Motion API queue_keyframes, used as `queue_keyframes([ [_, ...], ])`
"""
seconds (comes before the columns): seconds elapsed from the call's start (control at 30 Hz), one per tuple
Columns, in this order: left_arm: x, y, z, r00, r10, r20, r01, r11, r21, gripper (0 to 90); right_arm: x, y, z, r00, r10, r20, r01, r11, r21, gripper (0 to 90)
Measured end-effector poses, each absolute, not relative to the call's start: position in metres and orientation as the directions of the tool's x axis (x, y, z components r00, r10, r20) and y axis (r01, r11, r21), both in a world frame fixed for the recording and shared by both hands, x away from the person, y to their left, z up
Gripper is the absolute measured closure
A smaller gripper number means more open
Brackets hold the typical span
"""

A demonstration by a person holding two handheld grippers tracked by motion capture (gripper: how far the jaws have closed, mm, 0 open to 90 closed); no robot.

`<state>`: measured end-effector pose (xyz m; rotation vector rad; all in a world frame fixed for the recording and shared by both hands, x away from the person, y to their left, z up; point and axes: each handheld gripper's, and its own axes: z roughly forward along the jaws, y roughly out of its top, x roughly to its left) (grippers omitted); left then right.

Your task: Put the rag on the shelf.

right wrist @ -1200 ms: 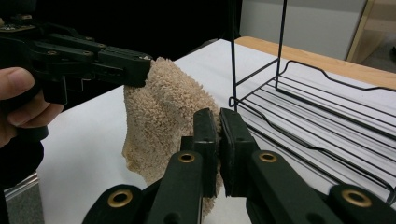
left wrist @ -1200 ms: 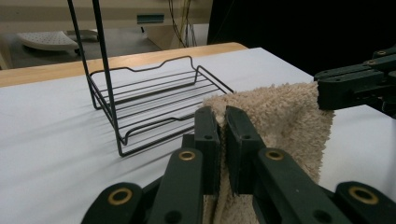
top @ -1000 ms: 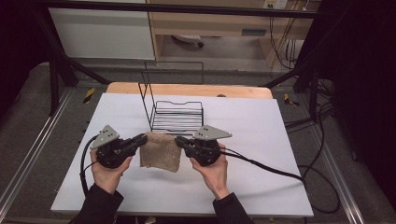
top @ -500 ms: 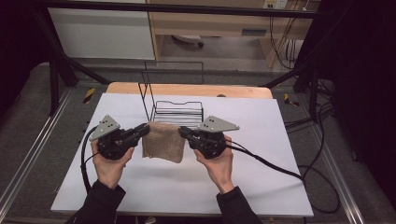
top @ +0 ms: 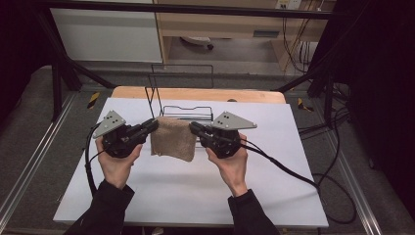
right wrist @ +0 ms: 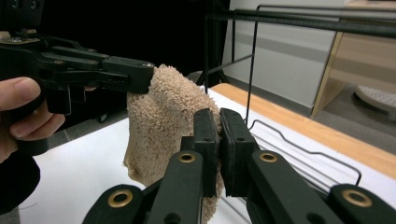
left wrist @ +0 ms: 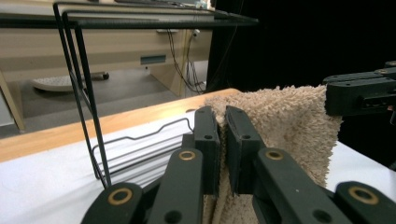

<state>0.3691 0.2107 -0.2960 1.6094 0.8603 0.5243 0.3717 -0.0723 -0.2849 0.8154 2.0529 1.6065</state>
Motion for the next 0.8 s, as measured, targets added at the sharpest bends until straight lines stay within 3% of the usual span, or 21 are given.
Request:
queue_keyframes([
  [0.8, 0.394, 0.202, -0.252, 0.617, 0.780, -0.104, 0.174, -0.006, 0.985, 84.2, 0.389, -0.076, -0.241, -0.719, 0.695, -0.010, 0.130, 0.149, 0.980, 86.4],
])
